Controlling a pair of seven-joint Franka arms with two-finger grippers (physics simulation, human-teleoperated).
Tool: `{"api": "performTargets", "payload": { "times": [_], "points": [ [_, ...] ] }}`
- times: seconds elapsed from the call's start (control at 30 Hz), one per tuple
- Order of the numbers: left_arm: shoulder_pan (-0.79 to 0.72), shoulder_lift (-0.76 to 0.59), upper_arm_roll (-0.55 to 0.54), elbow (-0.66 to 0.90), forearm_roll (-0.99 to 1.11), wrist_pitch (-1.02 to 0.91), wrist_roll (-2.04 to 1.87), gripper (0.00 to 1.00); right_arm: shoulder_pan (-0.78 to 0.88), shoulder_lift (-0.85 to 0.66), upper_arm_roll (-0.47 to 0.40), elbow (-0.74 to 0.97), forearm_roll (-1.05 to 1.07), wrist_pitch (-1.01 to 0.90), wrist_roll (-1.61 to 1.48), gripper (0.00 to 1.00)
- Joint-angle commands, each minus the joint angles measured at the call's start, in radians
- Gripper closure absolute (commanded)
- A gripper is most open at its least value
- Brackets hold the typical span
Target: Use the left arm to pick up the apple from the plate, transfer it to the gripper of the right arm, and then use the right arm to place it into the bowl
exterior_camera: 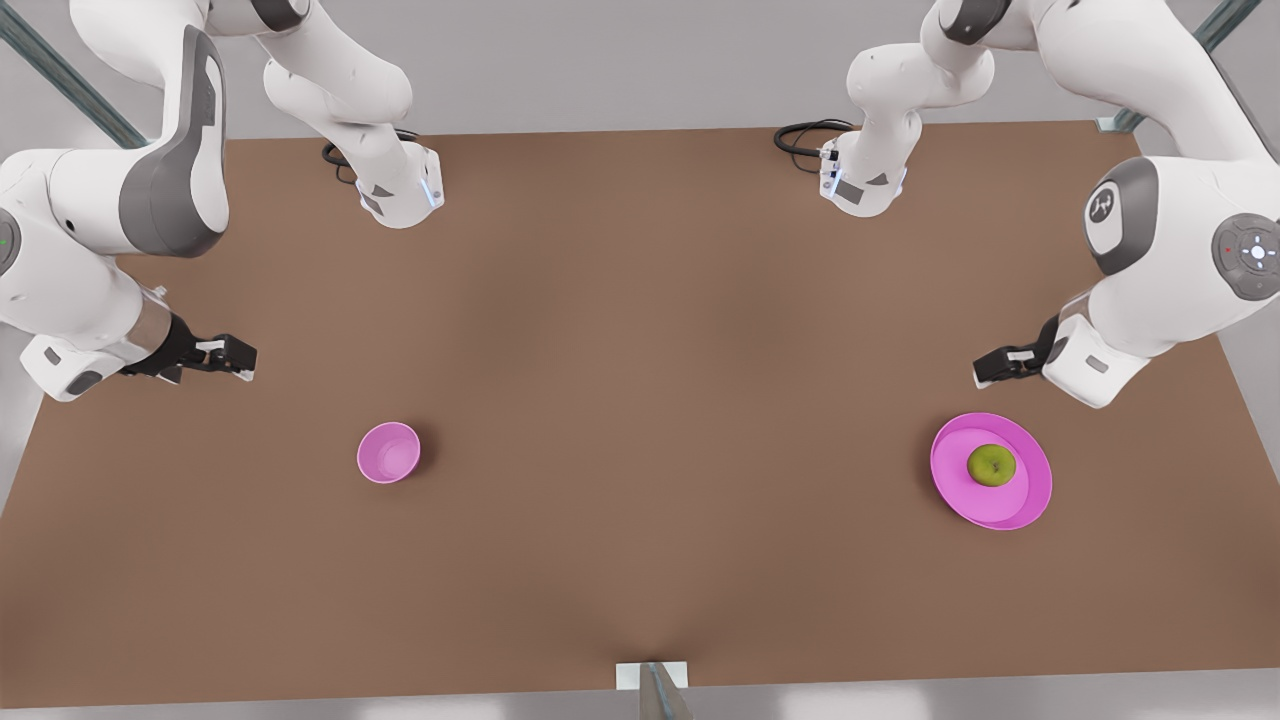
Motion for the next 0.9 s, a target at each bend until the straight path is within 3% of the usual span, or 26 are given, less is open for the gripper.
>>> {"api": "performTargets", "payload": {
  "times": [0.0,0.1,0.23,0.6,0.87],
  "points": [
    [0.001,0.002,0.0,0.001,0.001,0.017,0.149,0.0,0.0,-0.002,-0.001,0.001,0.001,0.004,-0.011,0.0],
    [0.064,0.06,0.007,-0.037,-0.001,0.14,0.195,0.0,0.0,0.0,-0.001,0.001,0.001,0.004,-0.012,0.0],
    [0.141,0.115,0.01,-0.266,-0.007,0.552,0.359,0.0,0.0,0.0,0.001,-0.001,0.001,0.004,-0.012,0.0],
    [0.208,0.309,0.024,-0.348,-0.004,0.904,0.499,0.0,-0.002,0.006,-0.003,0.001,0.002,0.005,-0.02,0.0],
    [0.205,0.338,0.027,-0.45,-0.002,0.968,0.503,0.0,-0.002,0.006,-0.006,0.001,0.01,0.005,-0.02,0.0]
  ]
}}
